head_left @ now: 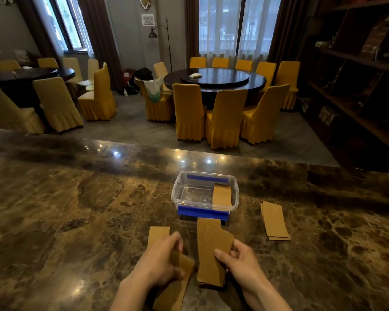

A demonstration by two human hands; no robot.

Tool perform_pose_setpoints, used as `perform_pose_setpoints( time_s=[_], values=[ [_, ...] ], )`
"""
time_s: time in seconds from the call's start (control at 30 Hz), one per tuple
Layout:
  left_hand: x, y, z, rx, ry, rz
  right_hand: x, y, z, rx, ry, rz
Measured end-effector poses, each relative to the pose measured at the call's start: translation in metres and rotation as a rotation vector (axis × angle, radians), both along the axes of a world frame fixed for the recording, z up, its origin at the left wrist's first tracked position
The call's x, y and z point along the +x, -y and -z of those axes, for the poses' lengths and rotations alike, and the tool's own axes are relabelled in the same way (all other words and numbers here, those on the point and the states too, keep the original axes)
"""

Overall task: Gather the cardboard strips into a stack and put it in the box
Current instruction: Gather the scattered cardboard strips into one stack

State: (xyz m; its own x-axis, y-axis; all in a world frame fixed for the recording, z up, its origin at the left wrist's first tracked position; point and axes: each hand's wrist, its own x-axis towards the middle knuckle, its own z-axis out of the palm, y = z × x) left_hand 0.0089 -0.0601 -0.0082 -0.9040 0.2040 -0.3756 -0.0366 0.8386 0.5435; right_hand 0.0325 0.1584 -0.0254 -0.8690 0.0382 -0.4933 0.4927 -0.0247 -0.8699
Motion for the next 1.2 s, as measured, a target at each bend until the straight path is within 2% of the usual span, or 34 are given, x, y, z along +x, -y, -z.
perform_pose_setpoints(
  time_s=[0.1,0.23,0.3,0.4,0.53,0.63,0.73,0.8,0.87,0.93,1.03,1.2],
  values=[
    [-0.001,-0.004,-0.007,0.216,-0.134,-0.194,0.001,-0.003,-0.001,-0.115,0.020,-0.034],
    [-0.005,-0.012,-0.021,0.598,-0.164,-0.407,0.000,0.001,-0.005,-0.082,-0.004,-0.068],
    [-0.005,-0.017,-0.024,0.731,-0.150,-0.438,-0.001,0.004,-0.007,-0.053,-0.009,-0.074],
    [-0.003,-0.020,-0.021,0.790,-0.113,-0.414,-0.001,0.009,-0.009,-0.036,-0.018,-0.078],
    [-0.004,-0.019,-0.013,0.721,-0.167,-0.395,0.001,0.012,-0.010,-0.005,-0.038,-0.103],
    [-0.008,-0.007,-0.002,0.359,-0.345,-0.507,0.001,0.010,-0.009,0.028,-0.048,-0.078],
    [-0.005,0.005,0.009,-0.131,-0.333,-0.480,0.000,0.007,-0.004,0.039,-0.034,-0.026],
    [-0.001,0.006,0.015,-0.314,-0.287,-0.416,-0.001,0.005,-0.001,0.035,-0.022,0.001],
    [0.003,0.003,0.020,-0.393,-0.295,-0.366,-0.002,0.004,0.000,0.025,-0.011,0.014],
    [0.005,-0.002,0.020,-0.396,-0.312,-0.355,-0.001,0.005,0.000,0.025,-0.003,0.017],
    [0.002,-0.001,0.015,-0.271,-0.247,-0.404,-0.002,0.005,0.000,0.031,0.000,0.018],
    [-0.003,0.000,0.007,0.190,-0.188,-0.606,-0.001,0.003,-0.006,0.008,-0.009,0.000]
  ],
)
